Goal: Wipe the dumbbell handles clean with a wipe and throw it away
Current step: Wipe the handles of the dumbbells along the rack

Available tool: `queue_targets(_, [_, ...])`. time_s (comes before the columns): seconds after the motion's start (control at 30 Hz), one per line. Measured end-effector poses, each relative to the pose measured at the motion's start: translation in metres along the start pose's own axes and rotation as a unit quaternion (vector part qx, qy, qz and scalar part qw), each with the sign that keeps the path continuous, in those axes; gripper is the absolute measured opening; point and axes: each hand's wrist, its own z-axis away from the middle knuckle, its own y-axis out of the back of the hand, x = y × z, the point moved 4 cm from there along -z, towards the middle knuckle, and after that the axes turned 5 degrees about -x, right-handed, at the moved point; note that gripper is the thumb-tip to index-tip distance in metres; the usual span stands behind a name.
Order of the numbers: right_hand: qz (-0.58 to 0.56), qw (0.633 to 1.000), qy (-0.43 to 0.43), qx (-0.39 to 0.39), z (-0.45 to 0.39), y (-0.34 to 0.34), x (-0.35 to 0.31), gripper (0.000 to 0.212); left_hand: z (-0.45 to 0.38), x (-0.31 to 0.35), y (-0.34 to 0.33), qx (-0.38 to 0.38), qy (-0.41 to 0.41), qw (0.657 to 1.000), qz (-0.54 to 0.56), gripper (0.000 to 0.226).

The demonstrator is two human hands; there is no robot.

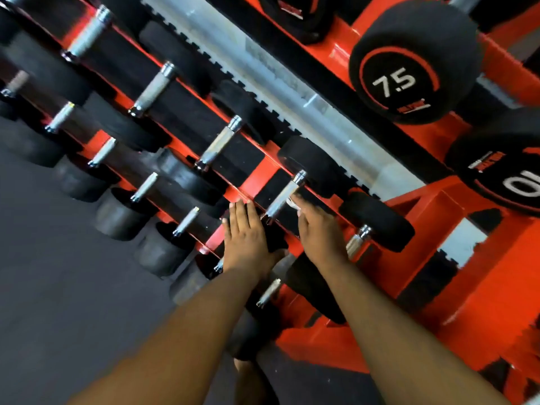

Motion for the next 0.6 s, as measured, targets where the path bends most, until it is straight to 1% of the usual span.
queue_targets(0.07, [0.076, 0.993, 0.09, -0.03, -0.022, -0.019, 0.002, 0.043, -0.01, -0.001, 0.002, -0.016, 0.026, 0.999, 0.023, 0.149])
queue_targets(0.13, [0.153, 0.972, 0.159, -0.082, -0.034, -0.037, 0.007, 0.047, -0.014, -0.008, 0.002, -0.016, 0.059, 0.997, 0.057, 0.16])
queue_targets(0.17, [0.198, 0.953, 0.199, -0.115, -0.036, -0.045, 0.005, 0.047, -0.014, -0.013, 0.002, -0.015, 0.073, 0.995, 0.072, 0.163])
queue_targets(0.2, [0.243, 0.926, 0.244, -0.152, -0.031, -0.051, 0.004, 0.048, -0.013, -0.015, 0.003, -0.019, 0.08, 0.994, 0.079, 0.164])
queue_targets(0.27, [0.319, 0.871, 0.317, -0.199, -0.02, -0.059, 0.008, 0.059, -0.013, -0.015, 0.004, -0.032, 0.084, 0.993, 0.081, 0.161])
queue_targets(0.3, [0.35, 0.855, 0.325, -0.204, -0.019, -0.056, 0.012, 0.062, -0.014, -0.013, 0.005, -0.043, 0.085, 0.992, 0.08, 0.16])
queue_targets(0.33, [0.369, 0.853, 0.317, -0.191, -0.023, -0.052, 0.018, 0.064, -0.016, -0.013, 0.006, -0.053, 0.087, 0.992, 0.078, 0.159])
queue_targets(0.37, [0.375, 0.867, 0.282, -0.169, -0.03, -0.046, 0.025, 0.066, -0.017, -0.013, 0.007, -0.064, 0.086, 0.991, 0.074, 0.159])
queue_targets(0.4, [0.376, 0.885, 0.229, -0.15, -0.036, -0.04, 0.032, 0.071, -0.017, -0.013, 0.008, -0.076, 0.086, 0.991, 0.068, 0.158])
queue_targets(0.43, [0.371, 0.9, 0.18, -0.137, -0.041, -0.038, 0.034, 0.076, -0.018, -0.014, 0.01, -0.087, 0.087, 0.99, 0.065, 0.158])
queue_targets(0.47, [0.366, 0.909, 0.151, -0.132, -0.04, -0.038, 0.031, 0.079, -0.018, -0.015, 0.011, -0.099, 0.086, 0.989, 0.063, 0.157])
queue_targets(0.5, [0.364, 0.908, 0.162, -0.129, -0.035, -0.045, 0.024, 0.081, -0.018, -0.015, 0.013, -0.107, 0.086, 0.988, 0.064, 0.156])
queue_targets(0.6, [0.377, 0.867, 0.267, -0.185, -0.013, -0.068, 0.018, 0.082, -0.017, -0.013, 0.014, -0.107, 0.091, 0.988, 0.066, 0.154])
